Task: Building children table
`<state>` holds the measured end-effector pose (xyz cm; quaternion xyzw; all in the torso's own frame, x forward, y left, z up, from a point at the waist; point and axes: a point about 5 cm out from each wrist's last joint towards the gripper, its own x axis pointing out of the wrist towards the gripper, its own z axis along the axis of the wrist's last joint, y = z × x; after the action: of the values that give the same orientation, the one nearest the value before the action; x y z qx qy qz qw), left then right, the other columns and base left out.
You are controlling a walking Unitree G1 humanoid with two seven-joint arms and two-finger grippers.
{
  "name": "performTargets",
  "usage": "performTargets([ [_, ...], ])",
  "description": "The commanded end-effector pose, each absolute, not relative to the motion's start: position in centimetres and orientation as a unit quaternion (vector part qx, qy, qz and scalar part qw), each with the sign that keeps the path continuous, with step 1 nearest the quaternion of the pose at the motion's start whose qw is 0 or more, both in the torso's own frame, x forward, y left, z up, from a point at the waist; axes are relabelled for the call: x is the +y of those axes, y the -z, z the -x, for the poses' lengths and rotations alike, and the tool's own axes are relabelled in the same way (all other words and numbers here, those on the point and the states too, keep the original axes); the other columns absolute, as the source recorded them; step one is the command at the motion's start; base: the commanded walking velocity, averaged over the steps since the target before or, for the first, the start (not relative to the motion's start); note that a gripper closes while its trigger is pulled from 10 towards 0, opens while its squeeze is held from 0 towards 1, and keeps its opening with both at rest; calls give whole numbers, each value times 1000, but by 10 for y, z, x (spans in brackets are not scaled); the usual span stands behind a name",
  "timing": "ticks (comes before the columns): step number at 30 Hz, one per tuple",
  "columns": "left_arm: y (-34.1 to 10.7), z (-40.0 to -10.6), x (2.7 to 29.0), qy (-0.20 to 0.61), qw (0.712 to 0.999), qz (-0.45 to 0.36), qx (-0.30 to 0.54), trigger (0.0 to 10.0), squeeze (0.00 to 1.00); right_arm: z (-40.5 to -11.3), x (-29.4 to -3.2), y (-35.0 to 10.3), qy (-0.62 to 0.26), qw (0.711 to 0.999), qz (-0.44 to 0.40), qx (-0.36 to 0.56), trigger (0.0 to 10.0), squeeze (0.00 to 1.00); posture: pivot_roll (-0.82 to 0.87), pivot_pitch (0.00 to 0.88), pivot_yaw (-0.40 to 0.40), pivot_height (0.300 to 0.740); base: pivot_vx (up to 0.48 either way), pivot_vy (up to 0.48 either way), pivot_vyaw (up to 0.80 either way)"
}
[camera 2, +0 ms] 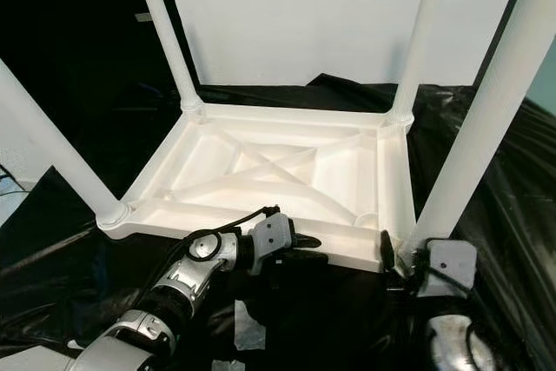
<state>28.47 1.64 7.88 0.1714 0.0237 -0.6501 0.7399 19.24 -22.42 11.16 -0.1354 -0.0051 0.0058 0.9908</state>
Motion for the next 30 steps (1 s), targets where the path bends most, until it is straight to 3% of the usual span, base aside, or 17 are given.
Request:
performTargets([
  [1, -48, -278, 22, 582, 791, -168, 86, 10000, 0, -192, -217, -115, -43, 990, 130, -15, 10000, 0, -162, 0, 51, 740, 0, 0, 0],
  [10, -46, -276, 23, 584, 789, -167, 88, 10000, 0, -186, -214, -123, -113, 984, 135, -11, 10000, 0, -163, 0, 55, 740, 0, 0, 0],
  [11, -46, -276, 23, 585, 789, -168, 89, 10000, 0, -184, -216, -123, -122, 983, 137, -7, 0, 0, -164, 0, 57, 740, 0, 0, 0],
  [22, -47, -276, 23, 589, 785, -171, 87, 10000, 0, -175, -217, -105, -99, 989, 105, 36, 0, 0, -165, 0, 62, 740, 0, 0, 0],
  [26, -47, -276, 23, 590, 785, -170, 87, 10000, 0, -176, -214, -95, -1, 995, 93, 38, 0, 0, -164, 0, 63, 740, 0, 0, 0],
  [27, -45, -274, 23, 592, 783, -170, 89, 10000, 0, -179, -204, -91, 65, 994, 88, 25, 0, 0, -162, 0, 69, 740, 0, 0, 0],
  [30, -45, -273, 23, 594, 781, -170, 89, 10000, 0, -181, -201, -91, 77, 993, 83, 19, 0, 0, -162, 0, 69, 740, 0, 0, 0],
])
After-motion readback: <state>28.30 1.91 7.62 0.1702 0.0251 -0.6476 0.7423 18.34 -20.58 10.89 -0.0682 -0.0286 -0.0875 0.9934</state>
